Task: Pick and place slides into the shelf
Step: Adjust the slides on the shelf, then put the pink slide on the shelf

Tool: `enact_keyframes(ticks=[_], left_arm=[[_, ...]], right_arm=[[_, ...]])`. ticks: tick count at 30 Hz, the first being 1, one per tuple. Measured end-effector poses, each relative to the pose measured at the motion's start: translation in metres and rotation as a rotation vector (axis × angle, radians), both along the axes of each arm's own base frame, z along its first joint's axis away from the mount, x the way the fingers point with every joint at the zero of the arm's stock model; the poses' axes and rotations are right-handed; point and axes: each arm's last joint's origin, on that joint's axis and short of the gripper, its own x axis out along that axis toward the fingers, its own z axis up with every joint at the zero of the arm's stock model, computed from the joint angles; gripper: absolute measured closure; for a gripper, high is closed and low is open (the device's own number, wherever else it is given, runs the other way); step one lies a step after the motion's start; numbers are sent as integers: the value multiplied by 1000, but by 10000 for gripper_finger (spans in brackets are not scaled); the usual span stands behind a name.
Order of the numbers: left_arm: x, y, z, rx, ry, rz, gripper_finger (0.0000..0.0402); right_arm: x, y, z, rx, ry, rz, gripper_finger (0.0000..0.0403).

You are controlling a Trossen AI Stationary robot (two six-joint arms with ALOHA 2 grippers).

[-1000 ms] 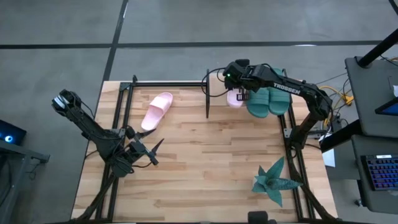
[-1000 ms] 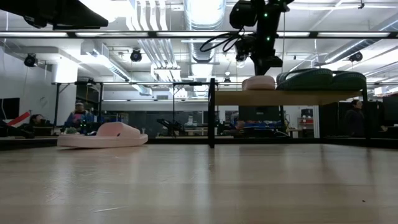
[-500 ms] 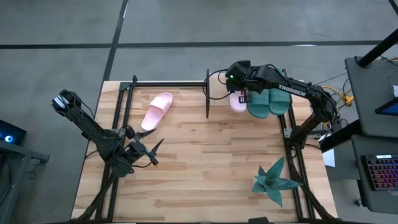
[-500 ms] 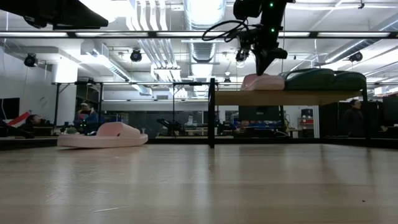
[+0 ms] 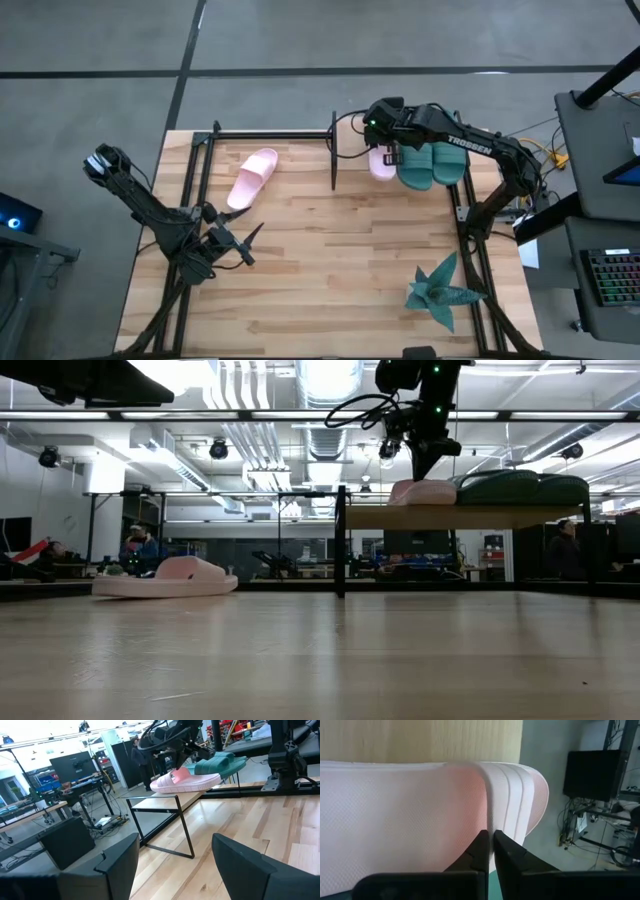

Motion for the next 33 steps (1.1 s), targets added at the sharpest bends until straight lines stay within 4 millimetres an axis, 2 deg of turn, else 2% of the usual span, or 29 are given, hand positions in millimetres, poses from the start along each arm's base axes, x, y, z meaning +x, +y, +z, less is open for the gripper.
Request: enact_keyframes(ticks=[7, 19, 24, 28, 30, 33], left_arm=[[0, 0, 0, -2, -2, 0, 167], [0, 0, 0, -3, -3, 0, 167], [0, 0, 0, -3, -3, 0, 167], [0, 0, 0, -3, -3, 0, 167], [0, 0, 0, -3, -2, 0, 167], [0, 0, 0, -5, -4, 0, 167]], right_arm=[[-2, 1, -1, 12, 23, 2, 378], [-5, 3, 2, 27, 44, -9, 240], [-8, 3, 22, -23, -21, -90, 210], [-13, 7, 49, -113, -186, -304, 205], [-20, 15, 59, -65, -256, -367, 206], [-29, 38, 71, 32, -334, -325, 210]])
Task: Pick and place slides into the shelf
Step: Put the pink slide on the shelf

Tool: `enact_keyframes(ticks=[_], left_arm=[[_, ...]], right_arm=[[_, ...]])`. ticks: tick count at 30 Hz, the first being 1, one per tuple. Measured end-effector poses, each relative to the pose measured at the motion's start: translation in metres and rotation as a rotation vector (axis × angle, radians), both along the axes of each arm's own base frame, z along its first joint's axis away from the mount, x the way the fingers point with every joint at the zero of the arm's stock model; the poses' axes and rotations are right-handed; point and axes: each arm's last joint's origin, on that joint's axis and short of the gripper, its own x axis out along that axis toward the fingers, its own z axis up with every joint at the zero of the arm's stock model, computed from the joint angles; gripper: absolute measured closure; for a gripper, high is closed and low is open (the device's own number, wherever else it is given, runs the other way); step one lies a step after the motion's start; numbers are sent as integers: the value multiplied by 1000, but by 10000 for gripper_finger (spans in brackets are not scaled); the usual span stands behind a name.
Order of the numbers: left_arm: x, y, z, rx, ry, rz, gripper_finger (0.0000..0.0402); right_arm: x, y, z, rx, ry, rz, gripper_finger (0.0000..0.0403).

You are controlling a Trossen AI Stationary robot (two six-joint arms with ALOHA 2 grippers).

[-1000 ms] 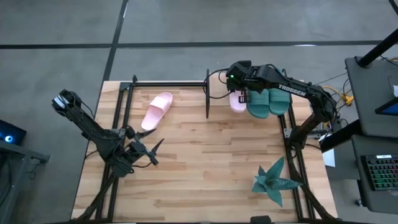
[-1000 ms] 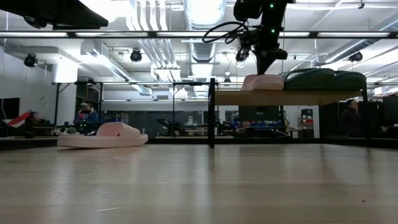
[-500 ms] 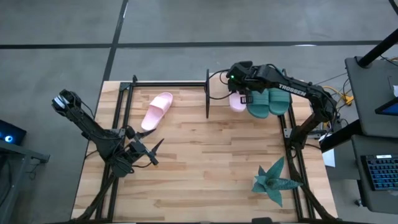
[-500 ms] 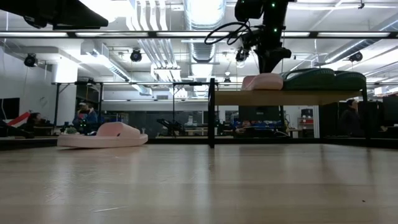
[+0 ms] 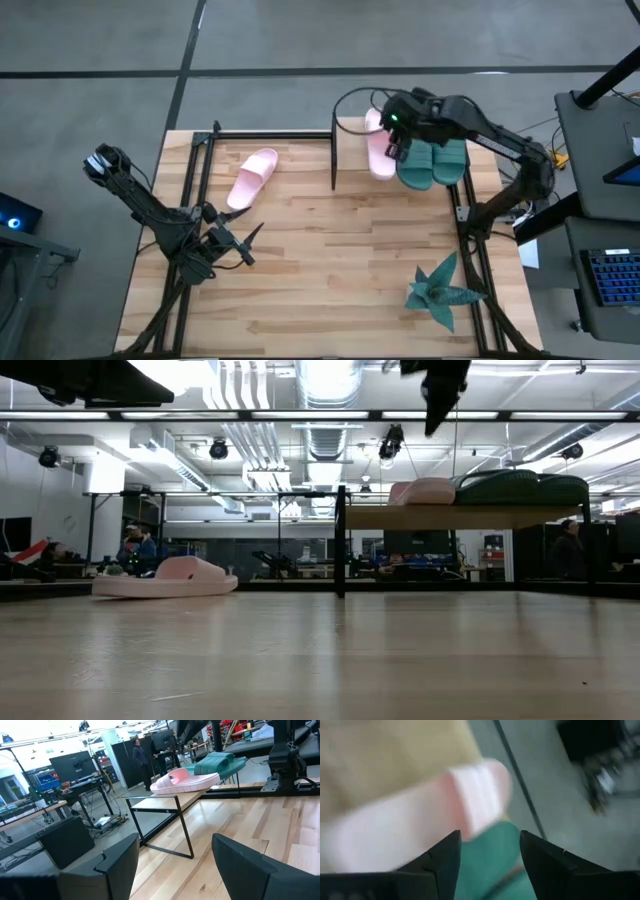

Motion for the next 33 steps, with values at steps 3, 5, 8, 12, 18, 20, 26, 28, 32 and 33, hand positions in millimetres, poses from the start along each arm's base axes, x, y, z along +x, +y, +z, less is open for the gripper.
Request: enact_keyframes(ticks=[3, 5, 8, 12, 18, 20, 26, 28, 32, 33], left_arm=[[0, 0, 0, -1, -1, 0, 167], [0, 0, 0, -1, -1, 0, 167], [0, 0, 0, -2, -1, -1, 167], [0, 0, 0, -2, -1, 0, 167], [0, 0, 0, 4, 4, -1, 167], [0, 0, 0, 16, 14, -1, 167], [0, 0, 0, 18, 21, -12, 167], [1, -1, 1, 44, 46, -18, 167], [6, -4, 14, 99, 117, -99, 167], [9, -5, 20, 102, 125, -123, 167]], right_arm=[[-10, 30, 12, 15, -106, 107, 216], [-20, 54, 20, 10, -204, 179, 219], [-36, 89, 25, 8, -363, 302, 222], [-51, 131, 11, 38, -591, 490, 223], [-55, 178, -39, 16, -840, 774, 224], [-51, 187, -58, -23, -918, 833, 225], [-46, 197, -114, -115, -1058, 895, 225], [-47, 196, -125, -168, -1062, 915, 225], [-51, 192, -137, -237, -1051, 873, 225], [-52, 191, -139, -242, -1043, 862, 225]])
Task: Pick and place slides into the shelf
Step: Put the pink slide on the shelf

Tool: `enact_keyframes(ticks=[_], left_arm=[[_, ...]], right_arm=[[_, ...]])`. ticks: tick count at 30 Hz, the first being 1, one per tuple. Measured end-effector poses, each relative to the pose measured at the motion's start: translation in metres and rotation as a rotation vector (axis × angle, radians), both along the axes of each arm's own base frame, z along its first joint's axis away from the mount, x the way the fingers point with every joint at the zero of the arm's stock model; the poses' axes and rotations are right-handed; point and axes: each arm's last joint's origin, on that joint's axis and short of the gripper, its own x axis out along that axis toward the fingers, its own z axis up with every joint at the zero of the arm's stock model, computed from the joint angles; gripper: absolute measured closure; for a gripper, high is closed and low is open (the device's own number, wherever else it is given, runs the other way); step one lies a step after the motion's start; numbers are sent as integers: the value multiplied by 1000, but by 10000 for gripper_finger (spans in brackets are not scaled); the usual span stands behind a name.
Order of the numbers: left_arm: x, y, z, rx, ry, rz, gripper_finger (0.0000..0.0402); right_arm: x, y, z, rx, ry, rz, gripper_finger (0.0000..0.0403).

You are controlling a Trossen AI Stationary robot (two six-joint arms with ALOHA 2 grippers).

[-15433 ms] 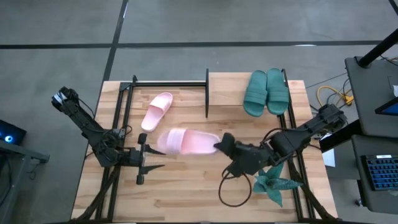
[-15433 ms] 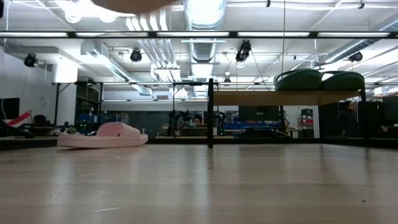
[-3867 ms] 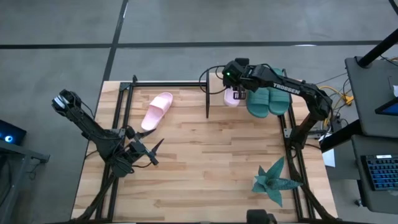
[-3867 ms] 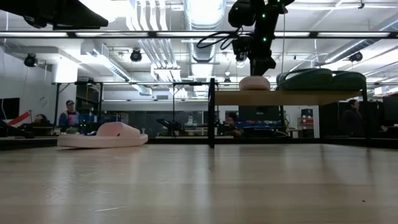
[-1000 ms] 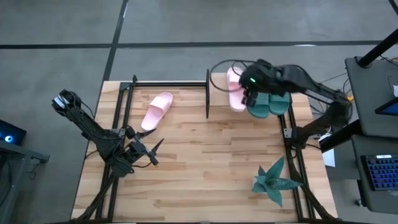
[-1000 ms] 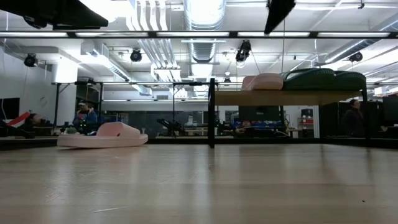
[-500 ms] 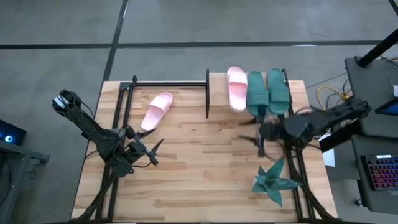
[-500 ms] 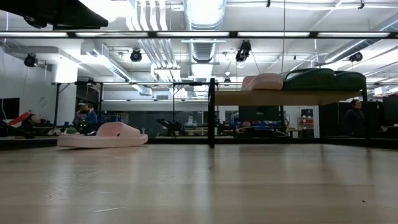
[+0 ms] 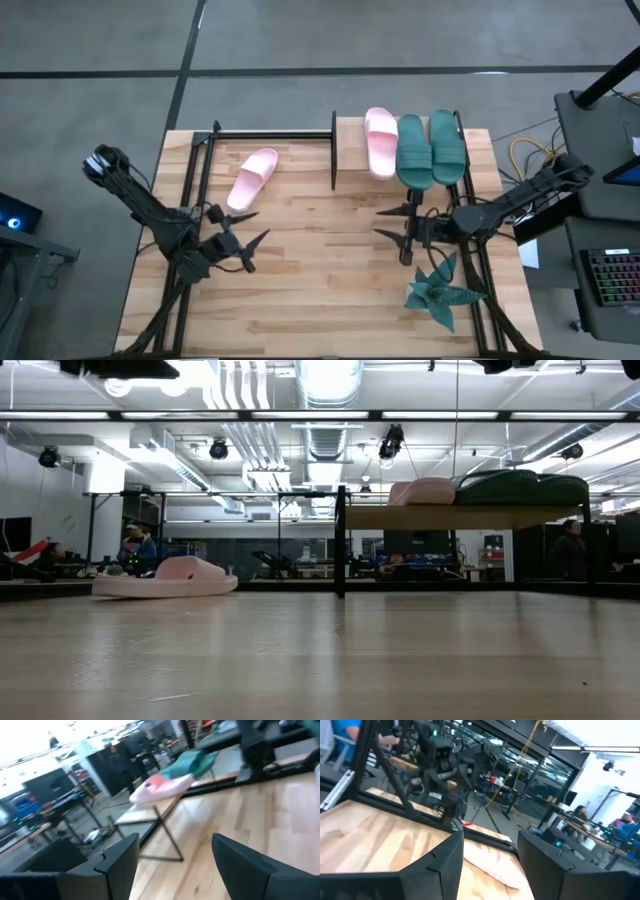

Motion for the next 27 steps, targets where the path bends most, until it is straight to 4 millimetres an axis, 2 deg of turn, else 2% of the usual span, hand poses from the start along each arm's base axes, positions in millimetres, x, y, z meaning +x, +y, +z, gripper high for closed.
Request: enact_keyframes(ticks=[6, 10, 14, 19, 24, 27], left_arm=[[18, 10, 39, 85, 41, 43, 167], [26, 25, 44, 219, 150, 116, 167], [32, 43, 33, 293, 258, 201, 167], [34, 66, 11, 283, 372, 248, 167], [32, 90, -11, 106, 496, 191, 167], [31, 101, -22, 84, 564, 261, 167]], right_arm=[[-1, 0, 5, -26, -16, -6, 225], [-2, -1, 3, -38, 10, -5, 225], [-2, -1, 2, -32, 13, -5, 225], [-4, -2, 2, -39, 13, -5, 225], [-4, -2, 2, -54, 15, -5, 225], [-4, -2, 2, -57, 15, -6, 225]])
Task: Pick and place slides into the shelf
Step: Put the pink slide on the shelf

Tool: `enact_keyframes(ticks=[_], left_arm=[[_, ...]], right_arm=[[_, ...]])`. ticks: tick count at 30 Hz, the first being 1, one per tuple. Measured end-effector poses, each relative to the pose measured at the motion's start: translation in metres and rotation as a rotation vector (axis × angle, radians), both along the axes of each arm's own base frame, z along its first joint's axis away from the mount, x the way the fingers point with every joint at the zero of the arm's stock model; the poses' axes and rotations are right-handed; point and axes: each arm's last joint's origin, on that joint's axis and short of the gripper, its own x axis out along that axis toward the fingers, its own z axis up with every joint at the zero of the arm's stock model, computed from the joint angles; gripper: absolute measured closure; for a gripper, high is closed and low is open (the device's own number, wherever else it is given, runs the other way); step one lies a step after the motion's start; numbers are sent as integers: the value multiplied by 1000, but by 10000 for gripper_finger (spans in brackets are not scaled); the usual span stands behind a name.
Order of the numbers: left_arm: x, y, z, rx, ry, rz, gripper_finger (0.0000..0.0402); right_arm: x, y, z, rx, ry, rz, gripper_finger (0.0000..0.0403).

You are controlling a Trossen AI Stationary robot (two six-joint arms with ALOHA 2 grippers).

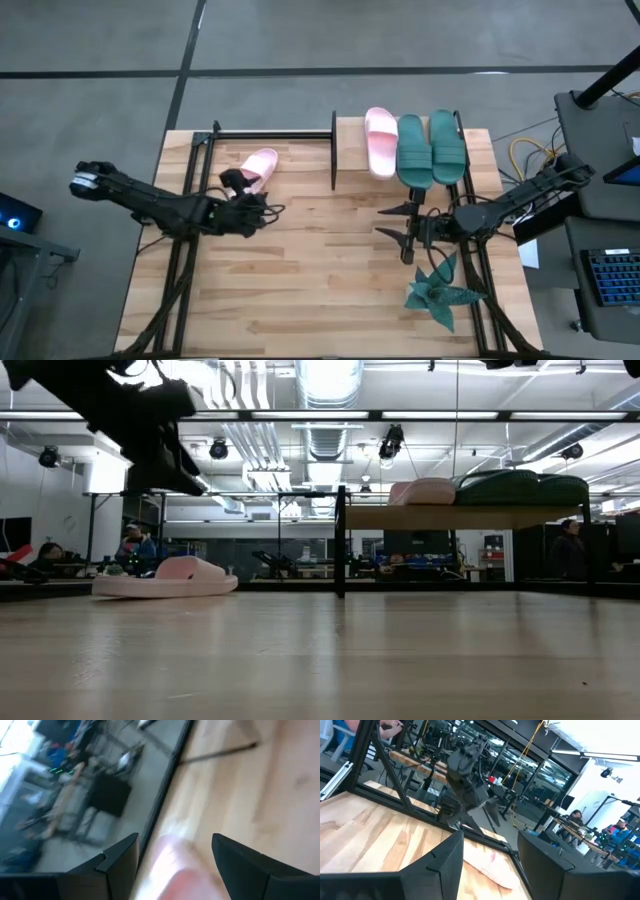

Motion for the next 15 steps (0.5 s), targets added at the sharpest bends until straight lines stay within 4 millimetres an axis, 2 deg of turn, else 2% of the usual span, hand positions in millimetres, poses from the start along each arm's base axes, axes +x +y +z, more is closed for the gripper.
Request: enact_keyframes(ticks=[5, 11, 15], left_arm=[[7, 13, -12, 46, 120, 53, 167], [13, 35, -41, 26, 355, 122, 167], [17, 51, -53, 17, 419, 195, 167]], right_arm=[[0, 0, 0, 0, 0, 0, 225], [0, 0, 0, -1, 1, 1, 227], [0, 0, 0, -2, 2, 4, 227]])
